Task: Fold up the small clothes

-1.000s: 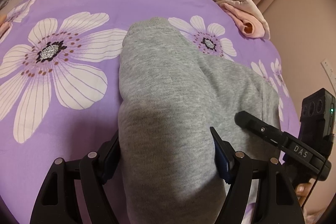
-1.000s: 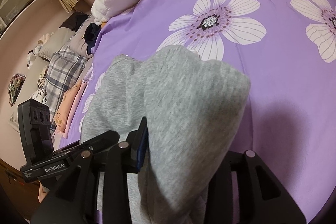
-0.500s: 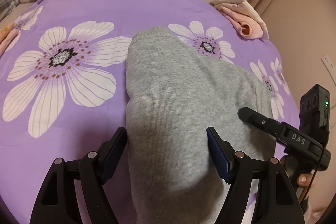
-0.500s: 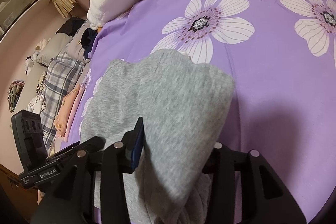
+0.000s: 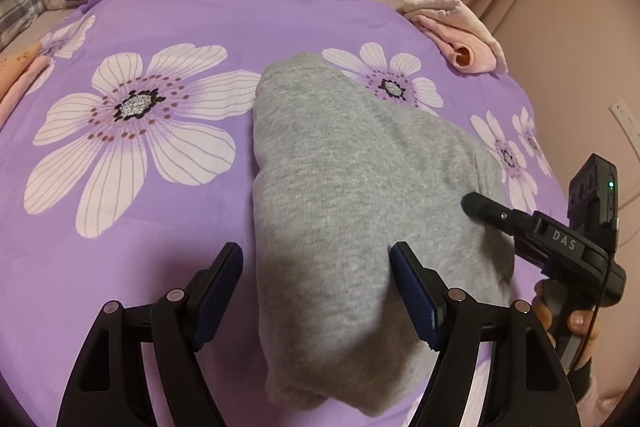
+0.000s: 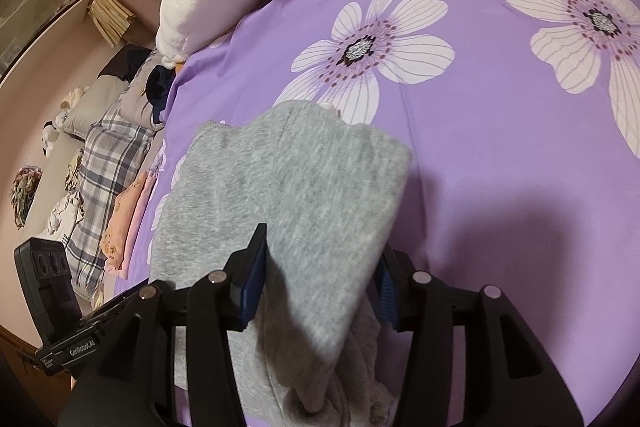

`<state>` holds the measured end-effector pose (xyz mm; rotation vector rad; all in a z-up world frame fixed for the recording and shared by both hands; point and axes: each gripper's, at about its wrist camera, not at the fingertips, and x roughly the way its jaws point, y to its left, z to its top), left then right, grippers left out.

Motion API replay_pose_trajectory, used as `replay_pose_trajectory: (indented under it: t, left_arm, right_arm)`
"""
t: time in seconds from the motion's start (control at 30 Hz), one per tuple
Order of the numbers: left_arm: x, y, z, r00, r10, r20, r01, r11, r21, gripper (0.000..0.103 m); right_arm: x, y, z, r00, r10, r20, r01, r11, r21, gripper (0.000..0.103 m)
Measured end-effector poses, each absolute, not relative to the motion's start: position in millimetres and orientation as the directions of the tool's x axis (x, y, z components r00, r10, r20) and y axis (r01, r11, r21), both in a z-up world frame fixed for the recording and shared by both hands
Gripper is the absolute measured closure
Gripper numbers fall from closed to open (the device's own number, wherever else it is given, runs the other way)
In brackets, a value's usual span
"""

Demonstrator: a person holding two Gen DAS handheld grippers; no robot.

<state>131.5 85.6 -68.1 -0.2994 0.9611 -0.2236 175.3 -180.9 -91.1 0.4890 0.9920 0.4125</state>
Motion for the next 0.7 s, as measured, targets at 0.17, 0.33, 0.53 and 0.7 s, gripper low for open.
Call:
replay_pose_trajectory:
  t: [0.17,0.33,0.53,0.7]
  left_arm:
    - [121,87,-68,0.554,-0.315,-0.771,0.057,0.938,-0.343,0.028]
    - [110,92,-69,0.552,-0.320,-0.770,0.046,0.933,-0.356,0.028]
    - [97,95,-73,0.538,-0.301,-0.787,0.032,0.941,-0.337,0.028]
    - [86,102,-80,0.520,-0.306,-0.797,0.009,0.936,-0.353,0.028]
  right_arm:
    - [168,-190,-91,0.492,0.530,-0.691,-0.087,0.820,0.566,0.053]
    - [160,-193,-87,0.506,0.505,-0.700,-0.085,0.836,0.542,0.050]
    - [149,-194,-77,0.530,0.453,-0.717,-0.090,0.871,0.483,0.049]
    - [139,-198,-66,0.558,0.427,-0.711,-0.105,0.887,0.450,0.049]
